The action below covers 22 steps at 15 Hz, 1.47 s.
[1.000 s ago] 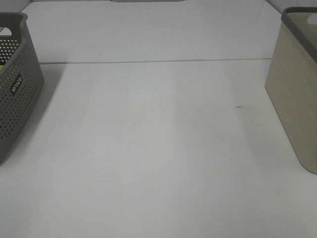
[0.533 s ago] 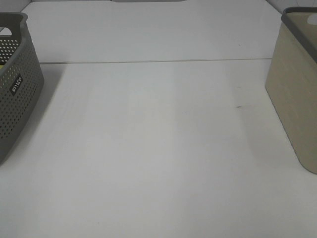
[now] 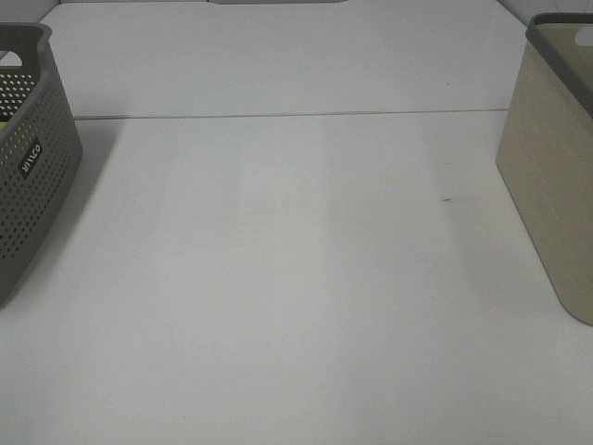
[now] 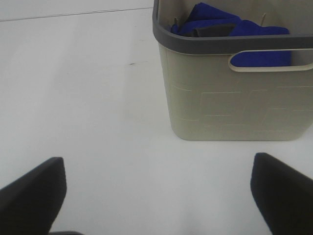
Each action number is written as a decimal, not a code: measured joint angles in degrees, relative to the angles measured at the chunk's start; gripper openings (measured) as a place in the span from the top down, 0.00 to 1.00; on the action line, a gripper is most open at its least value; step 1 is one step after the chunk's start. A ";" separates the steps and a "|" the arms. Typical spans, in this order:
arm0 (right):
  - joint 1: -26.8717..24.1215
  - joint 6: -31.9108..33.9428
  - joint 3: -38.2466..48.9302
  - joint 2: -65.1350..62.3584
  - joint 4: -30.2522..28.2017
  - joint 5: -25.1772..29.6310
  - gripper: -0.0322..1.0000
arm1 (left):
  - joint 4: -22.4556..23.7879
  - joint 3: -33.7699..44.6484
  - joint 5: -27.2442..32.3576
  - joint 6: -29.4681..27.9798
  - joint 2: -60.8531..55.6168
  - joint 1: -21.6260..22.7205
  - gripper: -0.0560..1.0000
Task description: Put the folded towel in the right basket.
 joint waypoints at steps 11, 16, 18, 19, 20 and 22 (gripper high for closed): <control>-0.46 -0.06 0.00 0.00 0.00 0.00 0.03 | 0.00 0.00 0.00 0.00 0.00 0.00 0.01; -0.46 -0.06 0.00 0.00 0.00 0.00 0.03 | 0.00 0.00 0.00 0.00 0.00 0.00 0.01; -0.46 -0.06 0.00 0.00 0.00 0.00 0.03 | 0.00 0.00 0.00 0.00 0.00 0.00 0.01; -0.46 -0.06 0.00 0.00 0.00 0.00 0.03 | 0.00 0.00 0.00 0.00 0.00 0.00 0.01; -0.46 -0.06 0.00 0.00 0.00 0.00 0.03 | 0.00 0.00 0.00 0.00 0.00 0.00 0.01; -0.46 -0.06 0.00 0.00 0.00 0.00 0.03 | 0.00 0.00 0.00 0.00 0.00 0.00 0.01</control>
